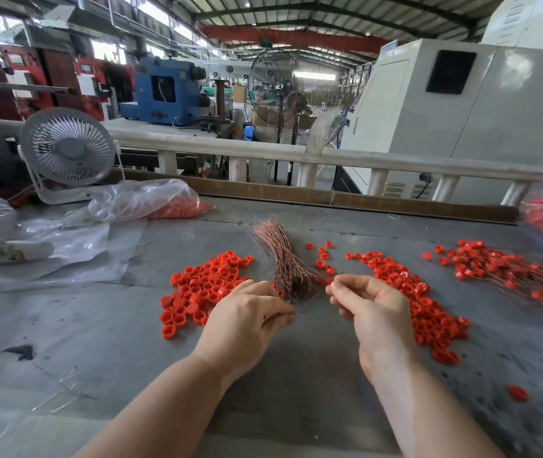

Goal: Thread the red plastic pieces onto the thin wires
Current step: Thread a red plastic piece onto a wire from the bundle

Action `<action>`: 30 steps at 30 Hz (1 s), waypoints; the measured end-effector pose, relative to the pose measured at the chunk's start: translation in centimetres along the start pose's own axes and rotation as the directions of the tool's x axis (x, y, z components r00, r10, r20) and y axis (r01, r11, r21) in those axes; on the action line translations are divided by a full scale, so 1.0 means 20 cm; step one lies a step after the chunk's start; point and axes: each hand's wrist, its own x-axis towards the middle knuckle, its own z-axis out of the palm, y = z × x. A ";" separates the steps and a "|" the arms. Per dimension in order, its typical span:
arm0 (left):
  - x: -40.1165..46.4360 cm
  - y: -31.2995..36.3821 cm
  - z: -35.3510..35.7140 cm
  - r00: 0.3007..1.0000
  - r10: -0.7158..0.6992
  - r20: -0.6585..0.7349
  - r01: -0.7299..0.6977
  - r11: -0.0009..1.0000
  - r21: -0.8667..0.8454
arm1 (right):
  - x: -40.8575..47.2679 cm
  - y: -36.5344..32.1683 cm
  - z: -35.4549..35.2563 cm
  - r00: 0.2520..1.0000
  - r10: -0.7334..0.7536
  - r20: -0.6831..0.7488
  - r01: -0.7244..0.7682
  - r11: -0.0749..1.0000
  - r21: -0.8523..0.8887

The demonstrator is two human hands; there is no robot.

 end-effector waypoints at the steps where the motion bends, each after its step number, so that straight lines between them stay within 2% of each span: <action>1: 0.00 0.00 0.00 1.000 0.008 0.005 -0.008 1.000 0.002 | 0.00 0.00 0.00 1.000 0.005 -0.008 -0.005 1.000 -0.009; 3: 0.00 0.01 0.00 1.000 0.011 0.004 -0.011 1.000 0.001 | 0.01 0.01 -0.01 0.999 -0.006 -0.035 0.004 0.997 -0.073; 5: 0.00 0.01 -0.01 1.000 0.017 0.000 -0.017 1.000 0.001 | 0.01 0.02 -0.01 0.996 -0.072 -0.046 0.059 0.970 -0.235; 7: 0.00 0.02 -0.01 1.000 0.030 0.008 -0.030 1.000 0.007 | 0.00 0.03 0.00 0.992 -0.122 0.009 0.117 0.921 -0.371; 8: 0.00 0.03 -0.01 0.999 0.039 0.016 -0.039 0.999 0.015 | -0.01 0.03 0.01 0.992 -0.121 0.047 0.130 0.914 -0.384; 12: 0.00 0.05 -0.01 0.994 0.097 0.056 -0.100 0.994 0.043 | -0.02 0.04 0.01 0.988 -0.099 0.116 0.134 0.927 -0.351; 16: -0.01 0.05 -0.01 0.991 0.112 0.070 -0.114 0.993 0.035 | -0.02 0.02 0.01 0.981 -0.162 0.105 0.185 0.945 -0.270; 22: -0.01 0.05 0.00 0.994 0.105 0.020 -0.106 0.994 0.032 | -0.02 0.00 0.02 0.964 -0.258 0.067 0.264 0.959 -0.108; 27: -0.01 0.03 0.00 0.999 0.011 -0.049 -0.011 1.000 0.018 | -0.01 -0.01 0.01 0.988 -0.150 -0.048 0.154 0.984 0.086; 30: 0.00 0.01 0.00 0.994 -0.070 -0.084 0.070 0.998 0.002 | 0.00 -0.02 -0.01 0.993 -0.087 -0.084 0.097 0.986 0.135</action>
